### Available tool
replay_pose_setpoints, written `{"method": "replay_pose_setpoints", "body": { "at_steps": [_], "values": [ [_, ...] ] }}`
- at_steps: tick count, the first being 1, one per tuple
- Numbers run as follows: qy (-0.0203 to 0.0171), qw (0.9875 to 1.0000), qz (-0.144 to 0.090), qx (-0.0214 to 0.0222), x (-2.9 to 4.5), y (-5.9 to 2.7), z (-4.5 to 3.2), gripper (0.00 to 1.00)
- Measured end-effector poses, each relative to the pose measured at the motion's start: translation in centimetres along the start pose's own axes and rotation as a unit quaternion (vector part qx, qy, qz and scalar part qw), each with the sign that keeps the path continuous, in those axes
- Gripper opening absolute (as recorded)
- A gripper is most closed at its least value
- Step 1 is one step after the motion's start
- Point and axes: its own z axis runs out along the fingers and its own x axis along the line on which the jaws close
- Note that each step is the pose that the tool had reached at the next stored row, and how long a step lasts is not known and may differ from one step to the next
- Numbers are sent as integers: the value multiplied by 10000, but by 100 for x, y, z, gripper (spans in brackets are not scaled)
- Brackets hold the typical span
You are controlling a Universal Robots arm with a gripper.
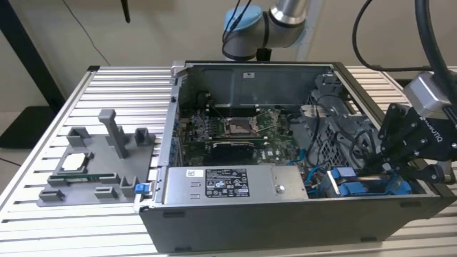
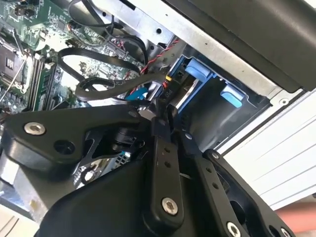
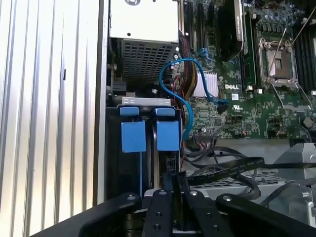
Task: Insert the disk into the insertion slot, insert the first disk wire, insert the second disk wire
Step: 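Insert the second disk wire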
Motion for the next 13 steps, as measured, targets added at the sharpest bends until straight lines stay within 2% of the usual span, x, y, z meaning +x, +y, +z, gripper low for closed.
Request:
{"method": "replay_pose_setpoints", "body": {
  "at_steps": [1, 2, 5, 8, 13],
  "values": [
    [1, 10000, 1, 1, 0, -1, 5, 0],
    [-5, 10000, 1, 0, 1, -1, 10, 100],
    [-35, 10000, 6, 0, -4, 11, -24, 100],
    [-33, 10000, 17, 2, -19, 40, -101, 100],
    [-33, 10000, 19, 3, -56, 84, -295, 100]
  ]
}}
